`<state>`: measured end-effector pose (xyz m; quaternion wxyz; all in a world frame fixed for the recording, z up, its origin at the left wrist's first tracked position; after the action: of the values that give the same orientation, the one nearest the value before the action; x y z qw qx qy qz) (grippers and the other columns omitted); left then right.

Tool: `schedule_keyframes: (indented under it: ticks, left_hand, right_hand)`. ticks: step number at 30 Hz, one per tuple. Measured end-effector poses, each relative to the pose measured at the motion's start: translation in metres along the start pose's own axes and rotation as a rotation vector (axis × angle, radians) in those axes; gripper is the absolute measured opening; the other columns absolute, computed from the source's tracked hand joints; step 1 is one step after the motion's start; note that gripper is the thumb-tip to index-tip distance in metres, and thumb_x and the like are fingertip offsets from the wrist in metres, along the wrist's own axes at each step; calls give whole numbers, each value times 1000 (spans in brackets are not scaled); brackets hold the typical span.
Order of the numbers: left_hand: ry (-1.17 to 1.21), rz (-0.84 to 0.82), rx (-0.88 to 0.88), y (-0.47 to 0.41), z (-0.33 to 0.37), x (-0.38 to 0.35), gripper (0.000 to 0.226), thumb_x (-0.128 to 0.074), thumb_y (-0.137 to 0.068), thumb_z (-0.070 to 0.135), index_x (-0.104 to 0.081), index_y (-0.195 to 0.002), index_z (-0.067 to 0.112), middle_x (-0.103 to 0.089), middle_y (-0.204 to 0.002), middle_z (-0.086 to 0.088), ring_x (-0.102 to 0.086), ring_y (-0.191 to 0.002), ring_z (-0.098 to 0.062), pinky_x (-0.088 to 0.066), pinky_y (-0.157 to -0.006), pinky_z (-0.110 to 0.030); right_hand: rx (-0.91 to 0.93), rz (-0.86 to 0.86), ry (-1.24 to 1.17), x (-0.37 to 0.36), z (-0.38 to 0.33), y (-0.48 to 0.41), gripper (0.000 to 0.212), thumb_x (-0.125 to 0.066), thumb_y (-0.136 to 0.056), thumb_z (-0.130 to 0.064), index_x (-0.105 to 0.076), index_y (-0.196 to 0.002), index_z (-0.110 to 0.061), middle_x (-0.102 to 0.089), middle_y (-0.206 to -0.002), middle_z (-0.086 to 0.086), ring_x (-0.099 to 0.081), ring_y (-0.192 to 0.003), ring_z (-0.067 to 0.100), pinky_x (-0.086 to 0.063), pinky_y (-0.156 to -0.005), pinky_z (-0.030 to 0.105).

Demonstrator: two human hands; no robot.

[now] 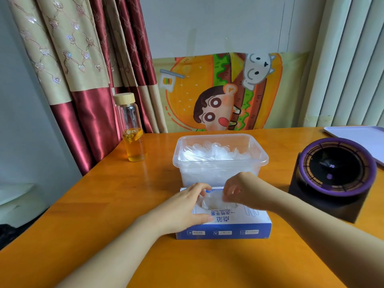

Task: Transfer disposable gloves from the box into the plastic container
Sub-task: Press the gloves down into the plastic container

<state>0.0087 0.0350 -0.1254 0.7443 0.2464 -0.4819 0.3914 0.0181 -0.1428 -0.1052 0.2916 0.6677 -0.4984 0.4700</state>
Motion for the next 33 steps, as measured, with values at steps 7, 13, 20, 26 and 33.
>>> schedule_keyframes:
  ticks: [7, 13, 20, 26, 33]
  left_hand:
    - [3, -18, 18, -1, 2, 2, 77, -61, -86, 53, -17, -146, 36, -33, -150, 15, -42, -128, -5, -44, -94, -20]
    - [2, -21, 26, -1, 2, 1, 81, -62, -85, 54, -14, -148, 39, -31, -153, 15, -41, -132, -7, -44, -97, -22]
    - [45, -39, 65, -2, 0, 7, 93, -69, -81, 50, -8, -150, 37, -43, -143, 13, -46, -125, -7, -39, -99, -20]
    - [423, 144, 139, 8, 2, 45, 96, -66, -64, 68, -24, -145, 37, -47, -133, 18, -51, -115, 2, -48, -92, -20]
    - [523, 441, -13, -12, 42, 87, 77, -69, -79, 44, -29, -145, 37, -31, -138, 26, -25, -127, 10, -25, -101, -16]
  right_hand:
    - [69, 281, 52, 8, -14, -9, 24, -51, -97, -28, -66, -107, -12, -68, -106, 4, -62, -87, 18, -44, -71, 20]
    - [146, 413, 39, 11, -19, -8, 26, -47, -98, -30, -61, -95, -8, -63, -90, 4, -57, -74, 18, -47, -64, 27]
    - [77, 751, -199, 80, -38, -5, 22, -51, -97, -23, -51, -76, -17, -49, -64, -10, -44, -59, 4, -34, -53, 9]
    - [92, 409, -486, 87, -17, -2, 19, -56, -94, -12, -64, -86, 3, -65, -77, 20, -60, -66, 26, -47, -57, 36]
    - [-44, -13, -1270, 76, -30, -8, 11, -61, -80, -10, -65, -87, -3, -67, -77, 10, -66, -66, 19, -58, -63, 29]
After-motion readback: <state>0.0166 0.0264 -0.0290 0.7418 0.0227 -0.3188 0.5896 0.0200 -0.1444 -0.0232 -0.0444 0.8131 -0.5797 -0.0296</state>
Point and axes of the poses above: each hand's wrist, its own y-axis away from the middle knuckle, its own x-axis out of the back of the hand, z = x × y, the point moved 3 cm from there along -y, towards the middle knuckle
